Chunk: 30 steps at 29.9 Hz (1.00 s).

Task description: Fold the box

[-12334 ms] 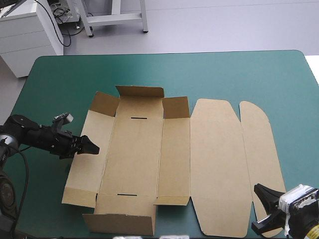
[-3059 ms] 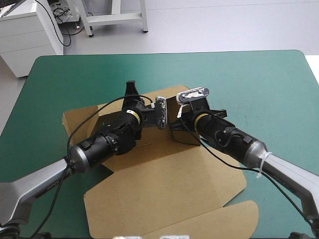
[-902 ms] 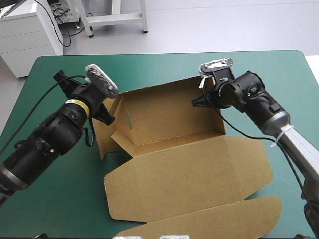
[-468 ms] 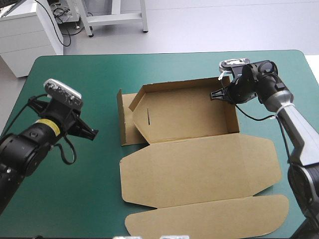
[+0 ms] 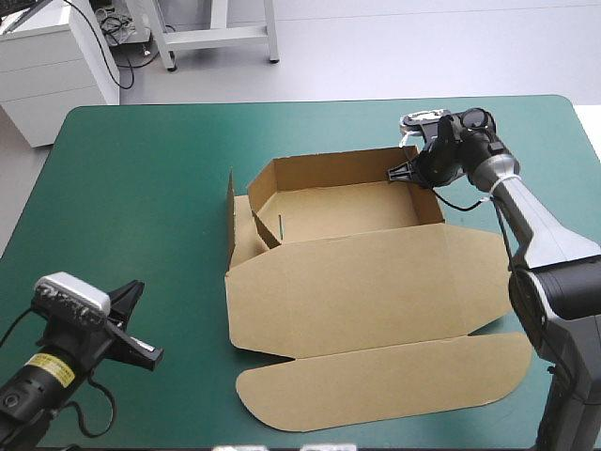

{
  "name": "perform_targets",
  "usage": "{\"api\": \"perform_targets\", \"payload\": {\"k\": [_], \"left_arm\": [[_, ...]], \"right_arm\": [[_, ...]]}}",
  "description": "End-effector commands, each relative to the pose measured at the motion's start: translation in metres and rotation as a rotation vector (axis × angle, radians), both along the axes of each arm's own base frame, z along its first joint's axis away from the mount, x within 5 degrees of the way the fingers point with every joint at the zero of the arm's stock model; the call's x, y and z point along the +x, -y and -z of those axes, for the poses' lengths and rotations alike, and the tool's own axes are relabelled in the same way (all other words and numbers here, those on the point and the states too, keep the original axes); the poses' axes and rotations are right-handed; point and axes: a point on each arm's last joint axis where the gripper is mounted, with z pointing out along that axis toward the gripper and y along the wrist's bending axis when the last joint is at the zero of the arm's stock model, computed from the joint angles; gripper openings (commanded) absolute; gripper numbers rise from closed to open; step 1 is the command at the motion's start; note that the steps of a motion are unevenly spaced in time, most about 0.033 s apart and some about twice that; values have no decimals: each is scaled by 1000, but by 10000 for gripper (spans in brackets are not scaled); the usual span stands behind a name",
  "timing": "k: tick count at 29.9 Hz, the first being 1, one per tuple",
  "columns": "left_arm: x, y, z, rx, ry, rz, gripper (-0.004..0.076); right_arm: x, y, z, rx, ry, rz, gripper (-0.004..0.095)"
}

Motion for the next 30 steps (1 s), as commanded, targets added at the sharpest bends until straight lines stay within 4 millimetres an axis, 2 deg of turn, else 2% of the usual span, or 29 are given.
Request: {"api": "perform_targets", "payload": {"k": [1,3,8,12,15,18,22,25,30], "left_arm": [[-14,-4,-10,-97,99,14,-8],[-21,-7,-9,-101,100,13,-8],[-33,-12,2,-81,44,5,-8],[-33,-12,14,-89,47,6,-8],[-33,-12,18,-92,38,8,-8],[-34,-12,18,-95,47,9,-8],[-34,-12,17,-94,50,8,-8],[-34,-12,17,-88,57,6,-8],[-33,-12,16,-80,69,11,-8]], "right_arm": [[-14,1,20,-60,-213,-67,-20],[-20,3,20,-77,-277,-84,-20],[-22,3,15,-69,-263,-85,-20],[-17,2,16,-69,-217,-90,-2],[-16,2,13,-78,-204,-126,103],[-14,1,3,-84,-192,-150,280],[-8,1,-24,-83,-113,-140,480],[-3,0,-53,-59,-15,-116,487],[-11,2,-109,-30,154,-107,487]]}}
